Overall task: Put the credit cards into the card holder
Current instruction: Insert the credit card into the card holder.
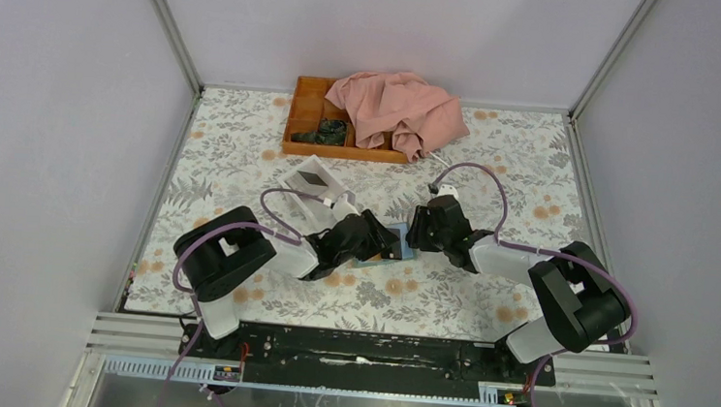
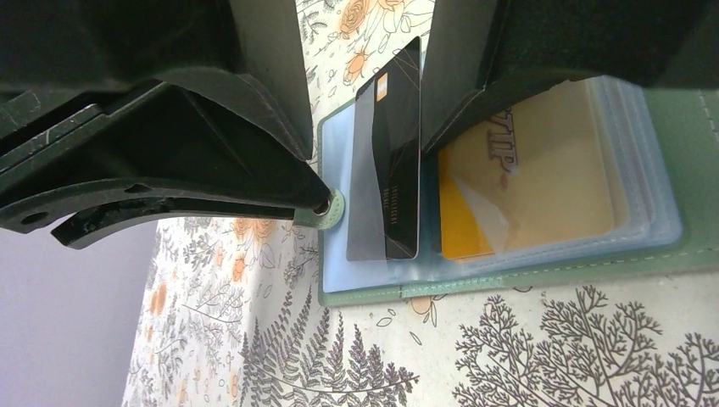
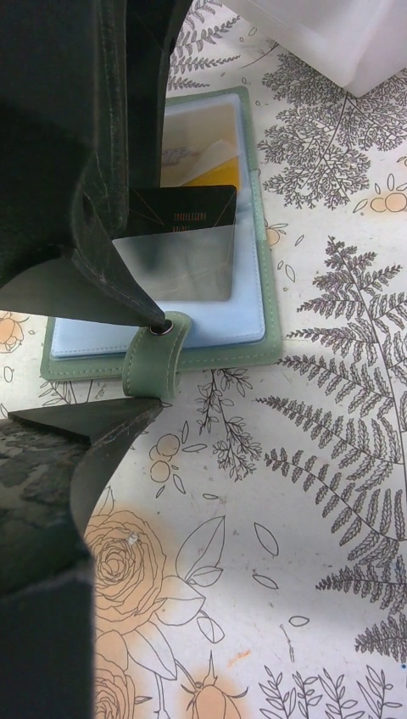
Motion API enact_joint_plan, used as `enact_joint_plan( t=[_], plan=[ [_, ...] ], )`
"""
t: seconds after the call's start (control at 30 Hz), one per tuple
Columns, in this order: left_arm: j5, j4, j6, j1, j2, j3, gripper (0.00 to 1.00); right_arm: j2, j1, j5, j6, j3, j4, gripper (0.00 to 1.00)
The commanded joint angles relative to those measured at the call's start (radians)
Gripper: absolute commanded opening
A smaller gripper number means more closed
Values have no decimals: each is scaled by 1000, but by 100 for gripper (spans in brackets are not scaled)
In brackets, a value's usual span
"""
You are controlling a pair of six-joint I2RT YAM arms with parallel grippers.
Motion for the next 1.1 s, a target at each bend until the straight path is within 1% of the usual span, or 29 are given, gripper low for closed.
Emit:
enact_joint_plan(
  t=[0.0, 0.13, 0.37, 0.47, 0.7, 0.83, 1.07],
  plan=[
    [-65, -225, 54, -16, -4, 23, 56, -24, -4, -9, -8, 40, -14, 44],
    [-75, -300, 70, -30, -3, 61, 59, -41, -4, -12, -7, 33, -16, 45],
    [-38, -270, 37, -35, 31, 56, 60, -84, -4, -35, -17, 22, -25, 62],
    [-38, -245, 8, -36, 33, 42, 61, -96, -4, -45, -18, 16, -27, 66],
    [-42, -153, -66, -35, 2, -14, 63, -142, -4, -43, -12, -35, -23, 67],
    [-15, -82, -118, -34, 4, -48, 65, -185, -4, -33, -1, -76, -11, 67],
    [39, -34, -178, -34, 41, -40, 68, -250, 3, -70, 7, -143, 47, 67]
  ],
)
